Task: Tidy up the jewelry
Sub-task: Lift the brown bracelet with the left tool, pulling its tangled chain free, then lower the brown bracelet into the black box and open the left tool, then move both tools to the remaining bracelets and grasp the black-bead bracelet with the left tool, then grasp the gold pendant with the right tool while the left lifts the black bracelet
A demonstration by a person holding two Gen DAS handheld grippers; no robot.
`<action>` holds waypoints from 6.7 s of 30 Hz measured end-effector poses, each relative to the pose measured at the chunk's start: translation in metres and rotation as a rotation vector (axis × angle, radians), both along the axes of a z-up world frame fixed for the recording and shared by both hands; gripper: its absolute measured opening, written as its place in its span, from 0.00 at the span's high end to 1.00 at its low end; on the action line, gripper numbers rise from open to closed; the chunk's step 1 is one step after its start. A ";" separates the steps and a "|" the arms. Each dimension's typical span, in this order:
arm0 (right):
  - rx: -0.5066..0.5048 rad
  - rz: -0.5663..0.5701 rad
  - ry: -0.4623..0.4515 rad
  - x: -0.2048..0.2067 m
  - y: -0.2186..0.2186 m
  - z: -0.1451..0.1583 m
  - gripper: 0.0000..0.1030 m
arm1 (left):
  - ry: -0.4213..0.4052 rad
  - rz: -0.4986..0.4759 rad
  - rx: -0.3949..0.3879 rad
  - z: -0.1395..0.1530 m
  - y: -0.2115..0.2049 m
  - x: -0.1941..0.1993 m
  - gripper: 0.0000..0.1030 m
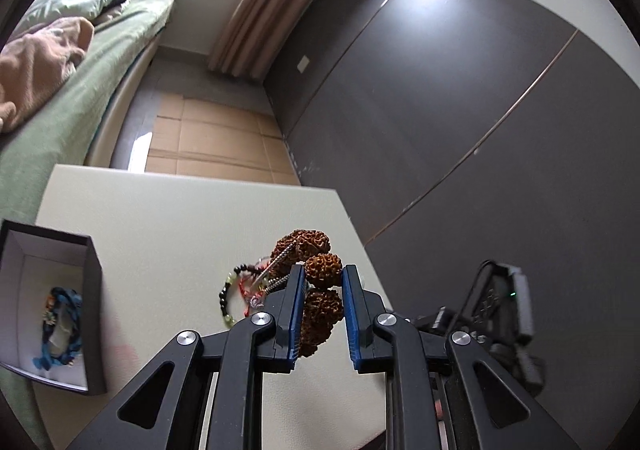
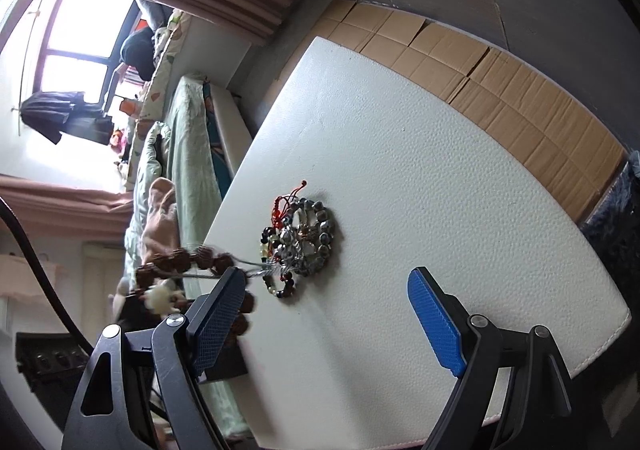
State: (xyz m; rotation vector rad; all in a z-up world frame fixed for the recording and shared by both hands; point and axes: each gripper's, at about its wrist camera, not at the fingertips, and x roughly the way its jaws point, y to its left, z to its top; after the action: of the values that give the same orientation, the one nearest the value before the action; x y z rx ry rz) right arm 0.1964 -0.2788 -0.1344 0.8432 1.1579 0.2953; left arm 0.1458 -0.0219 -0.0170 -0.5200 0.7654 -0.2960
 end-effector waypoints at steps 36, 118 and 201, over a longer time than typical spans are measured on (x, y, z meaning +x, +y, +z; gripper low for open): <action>0.117 0.230 -0.014 0.009 0.089 -0.008 0.19 | -0.266 0.051 -0.153 0.098 0.063 -0.059 0.82; -0.081 0.347 -0.311 -0.027 0.159 0.056 0.54 | 0.027 0.391 -0.270 0.013 0.171 -0.055 0.82; -0.115 0.139 -0.086 0.034 0.074 0.000 0.54 | 0.219 0.076 0.219 -0.089 0.005 0.040 0.93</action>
State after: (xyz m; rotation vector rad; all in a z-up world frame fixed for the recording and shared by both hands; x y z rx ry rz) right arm 0.2305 -0.2050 -0.1341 0.6444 1.1443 0.3718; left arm 0.1857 -0.0174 -0.1055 -0.3761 0.9752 -0.0833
